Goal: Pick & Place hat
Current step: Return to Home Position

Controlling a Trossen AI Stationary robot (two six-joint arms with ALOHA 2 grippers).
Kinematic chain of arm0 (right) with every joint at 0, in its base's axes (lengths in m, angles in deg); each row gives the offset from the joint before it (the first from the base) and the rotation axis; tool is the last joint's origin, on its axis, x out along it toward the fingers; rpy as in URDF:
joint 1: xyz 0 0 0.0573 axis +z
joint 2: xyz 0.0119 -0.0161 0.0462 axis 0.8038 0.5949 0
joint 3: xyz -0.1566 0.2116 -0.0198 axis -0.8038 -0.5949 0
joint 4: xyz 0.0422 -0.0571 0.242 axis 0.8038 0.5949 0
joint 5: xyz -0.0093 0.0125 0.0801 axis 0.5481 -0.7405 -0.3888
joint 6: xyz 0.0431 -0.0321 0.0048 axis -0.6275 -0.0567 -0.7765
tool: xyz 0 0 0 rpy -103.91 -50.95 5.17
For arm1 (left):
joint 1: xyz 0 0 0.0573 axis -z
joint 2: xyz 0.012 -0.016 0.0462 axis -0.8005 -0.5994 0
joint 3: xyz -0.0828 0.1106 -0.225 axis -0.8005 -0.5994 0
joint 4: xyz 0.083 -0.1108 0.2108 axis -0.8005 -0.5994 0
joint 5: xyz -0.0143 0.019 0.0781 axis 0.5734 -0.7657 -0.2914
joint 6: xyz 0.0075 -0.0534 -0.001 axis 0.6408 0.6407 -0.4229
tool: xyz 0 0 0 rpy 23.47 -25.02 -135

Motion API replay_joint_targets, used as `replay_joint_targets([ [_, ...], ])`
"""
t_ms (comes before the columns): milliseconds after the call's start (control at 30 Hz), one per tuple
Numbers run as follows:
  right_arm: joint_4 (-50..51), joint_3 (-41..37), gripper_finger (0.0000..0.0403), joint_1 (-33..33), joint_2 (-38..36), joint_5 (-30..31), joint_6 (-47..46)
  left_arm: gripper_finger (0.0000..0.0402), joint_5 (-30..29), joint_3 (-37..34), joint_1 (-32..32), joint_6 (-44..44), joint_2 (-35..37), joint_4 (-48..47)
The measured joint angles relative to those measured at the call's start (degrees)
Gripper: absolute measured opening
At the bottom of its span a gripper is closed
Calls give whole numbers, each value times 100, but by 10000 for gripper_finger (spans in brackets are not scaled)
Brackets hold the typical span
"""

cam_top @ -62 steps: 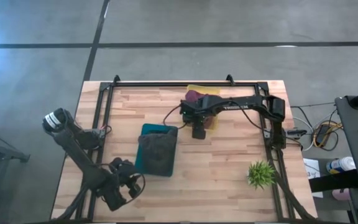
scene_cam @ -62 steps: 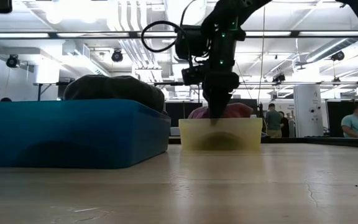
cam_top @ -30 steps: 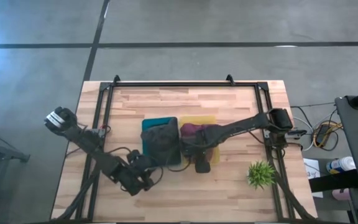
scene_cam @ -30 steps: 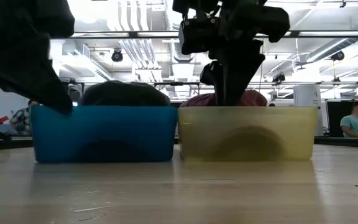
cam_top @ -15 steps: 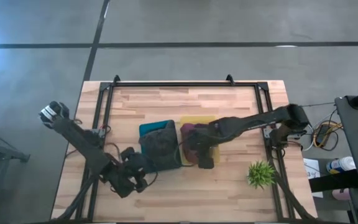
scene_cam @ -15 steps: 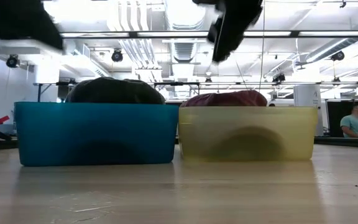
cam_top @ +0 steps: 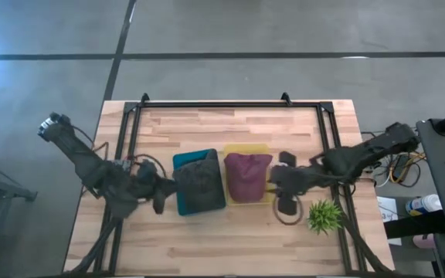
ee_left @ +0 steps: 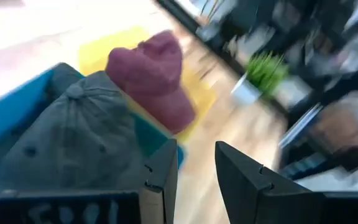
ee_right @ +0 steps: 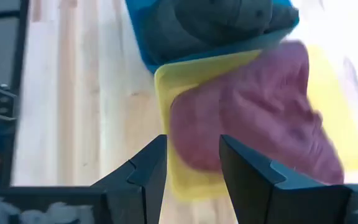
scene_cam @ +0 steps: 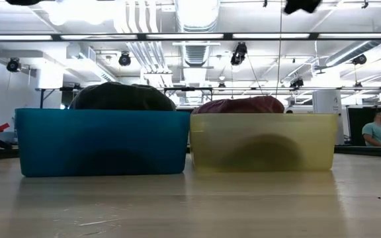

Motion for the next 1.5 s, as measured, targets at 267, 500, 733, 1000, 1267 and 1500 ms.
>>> replay_joint_targets([
  [267, -157, -818, 144, 447, -1178, -549, -1643, 101, -136, -461, 224, -2020, 347, 1640],
  [500, -1505, -1978, 144, 1054, -2067, -569, -1443, 101, 1182, -2277, -391, -3722, 805, 5414],
  [733, -2838, -3154, 144, 1191, -3163, -486, -1427, 101, 3905, -3825, -1948, -4050, 1000, 8093],
  [1000, -3385, -4130, 144, 1195, -4627, 886, -1390, 101, 5274, -4444, -3203, -3828, 2293, 7454],
  [1267, -4194, -5054, 144, 1195, -5588, 992, -1319, 101, 5375, -5082, -3477, -3715, 4345, 6106],
  [1500, -4697, -5698, 144, 1197, -5966, 1705, -1272, 101, 5342, -5656, -3477, -4041, 5582, 5851],
])
